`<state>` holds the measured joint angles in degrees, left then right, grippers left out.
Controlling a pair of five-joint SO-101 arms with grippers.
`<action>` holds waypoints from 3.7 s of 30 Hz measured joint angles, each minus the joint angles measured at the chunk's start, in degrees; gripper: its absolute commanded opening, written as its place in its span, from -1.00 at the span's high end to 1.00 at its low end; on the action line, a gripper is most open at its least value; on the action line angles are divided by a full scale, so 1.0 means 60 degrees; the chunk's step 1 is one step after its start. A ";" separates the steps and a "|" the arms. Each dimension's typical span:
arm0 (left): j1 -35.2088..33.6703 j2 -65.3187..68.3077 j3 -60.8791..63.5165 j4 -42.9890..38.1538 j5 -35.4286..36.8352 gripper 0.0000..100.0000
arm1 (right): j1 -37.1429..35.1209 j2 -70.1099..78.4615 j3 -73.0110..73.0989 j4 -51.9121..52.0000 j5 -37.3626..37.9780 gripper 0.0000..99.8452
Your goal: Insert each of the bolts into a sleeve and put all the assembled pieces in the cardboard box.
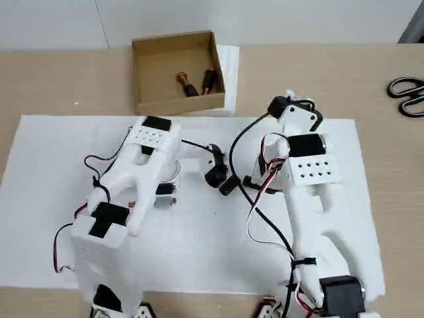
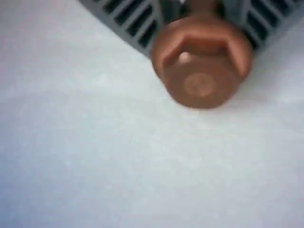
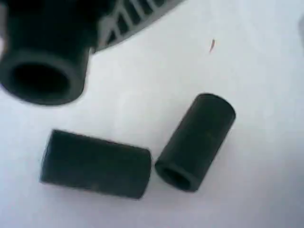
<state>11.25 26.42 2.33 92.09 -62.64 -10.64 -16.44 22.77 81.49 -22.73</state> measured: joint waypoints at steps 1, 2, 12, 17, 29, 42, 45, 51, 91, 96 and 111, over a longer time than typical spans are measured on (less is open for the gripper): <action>-0.0029 0.0029 -0.0059 0.0000 0.0000 0.99 | 0.0000 0.0000 0.0000 0.0000 0.0000 1.00; -0.0073 0.0044 -0.0059 0.0000 0.0000 0.99 | 0.0000 0.0000 0.0000 0.0000 0.0000 1.00; -0.0161 0.0220 -0.1099 0.0952 0.0498 0.99 | 0.0000 0.0000 0.0000 0.0000 0.0000 1.00; -0.0205 -0.0718 -0.2813 0.1114 0.1597 0.99 | 0.0000 0.0000 0.0000 0.0000 0.0000 1.00; -0.0190 -0.2549 -0.4147 0.1201 0.5040 0.99 | -0.0982 -0.1084 -0.0088 0.0454 0.0000 1.00; -0.0850 -0.2549 -0.7136 0.1216 0.9846 0.99 | -0.2330 -0.3385 -0.0088 0.1744 0.0176 1.00; -0.0806 -0.2652 -0.7487 0.1216 1.1487 0.99 | -0.2403 -0.3956 -0.0088 0.1758 0.0161 1.00; -0.0557 -0.4161 -0.7092 0.1216 1.3670 0.99 | -0.2491 -0.5011 0.0352 0.1758 0.0205 1.00; 0.0527 -1.4608 0.7018 -0.5714 1.5487 0.99 | -0.5407 -1.0901 0.7238 -0.3048 0.2051 0.99; 0.1216 -1.4667 0.7048 -0.5714 1.5971 0.99 | -0.5729 -1.0930 0.7634 -0.3634 0.2081 0.99; 0.1875 -1.4667 0.7106 -0.5714 1.6352 0.99 | -0.5788 -1.1516 0.7868 -0.4103 0.2432 0.99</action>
<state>22.51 -61.58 44.97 57.80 35.47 -45.36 -85.54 69.98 56.88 -8.13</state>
